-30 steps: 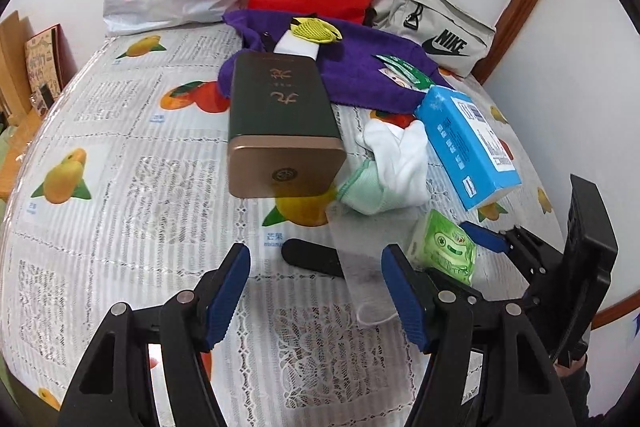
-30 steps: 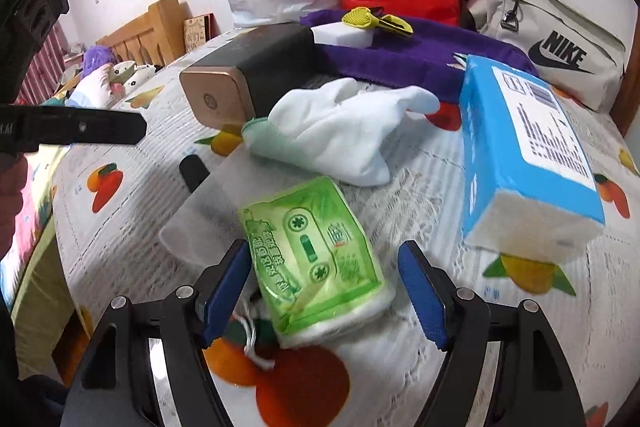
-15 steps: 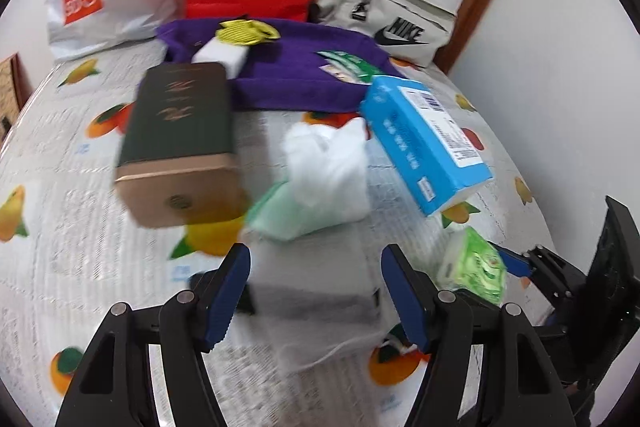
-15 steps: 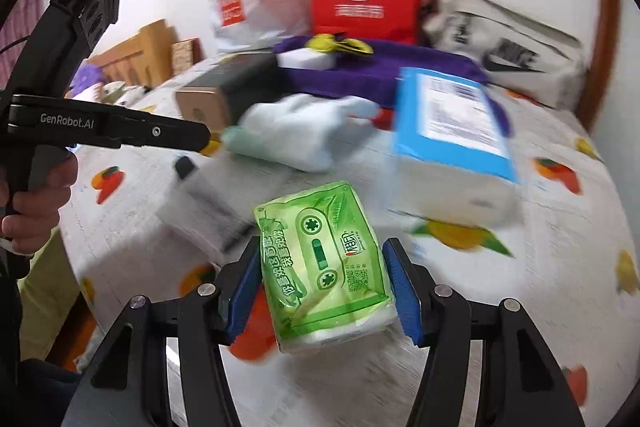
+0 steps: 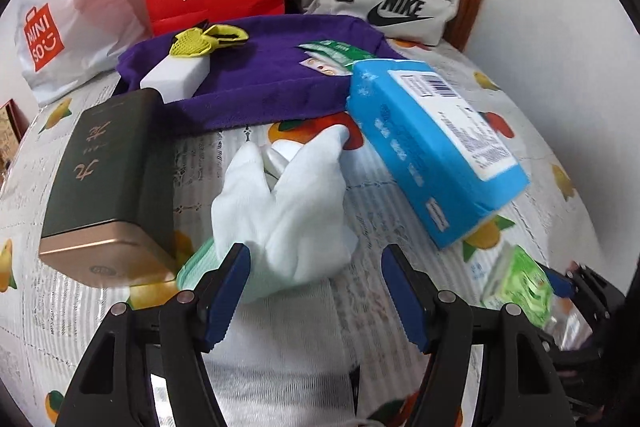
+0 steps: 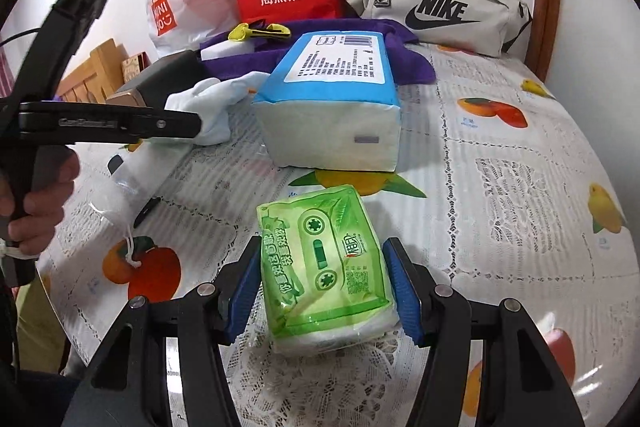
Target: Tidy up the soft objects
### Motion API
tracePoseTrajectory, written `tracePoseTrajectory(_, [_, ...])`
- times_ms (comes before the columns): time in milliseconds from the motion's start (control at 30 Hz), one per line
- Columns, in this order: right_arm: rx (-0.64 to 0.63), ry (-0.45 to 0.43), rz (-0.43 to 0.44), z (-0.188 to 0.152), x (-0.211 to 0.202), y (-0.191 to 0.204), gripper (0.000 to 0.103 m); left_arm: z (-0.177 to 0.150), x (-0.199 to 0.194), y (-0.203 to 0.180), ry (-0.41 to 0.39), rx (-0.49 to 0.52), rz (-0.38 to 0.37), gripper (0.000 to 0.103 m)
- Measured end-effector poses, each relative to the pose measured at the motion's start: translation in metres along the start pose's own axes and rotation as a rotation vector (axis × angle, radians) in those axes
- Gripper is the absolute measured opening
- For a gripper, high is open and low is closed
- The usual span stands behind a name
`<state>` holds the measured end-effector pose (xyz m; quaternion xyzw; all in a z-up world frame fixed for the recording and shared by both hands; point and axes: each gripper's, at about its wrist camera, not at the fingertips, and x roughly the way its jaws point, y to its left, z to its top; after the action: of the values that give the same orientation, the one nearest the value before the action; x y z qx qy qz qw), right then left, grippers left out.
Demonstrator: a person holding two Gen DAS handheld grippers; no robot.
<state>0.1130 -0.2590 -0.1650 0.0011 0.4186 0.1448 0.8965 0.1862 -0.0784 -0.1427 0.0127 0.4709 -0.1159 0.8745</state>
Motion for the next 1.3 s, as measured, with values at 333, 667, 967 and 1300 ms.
tracePoseTrajectory(333, [0.0,0.0,0.004,0.0,0.003,0.0,0.059,0.008,0.017,0.001,0.022,-0.021,0.007,0.035])
tracePoseTrajectory(667, [0.021,0.016,-0.022,0.0,0.0,0.003,0.059,0.002,-0.02,0.01,-0.034,-0.048,-0.1,0.012])
tracePoseTrajectory(967, [0.065,0.05,-0.045,-0.002,-0.004,0.008,0.057,-0.029,-0.063,0.034,-0.066,-0.075,-0.111,0.011])
tracePoseTrajectory(1300, [0.078,0.054,-0.084,0.001,-0.02,0.013,0.056,-0.06,-0.095,0.069,-0.105,-0.153,-0.062,0.011])
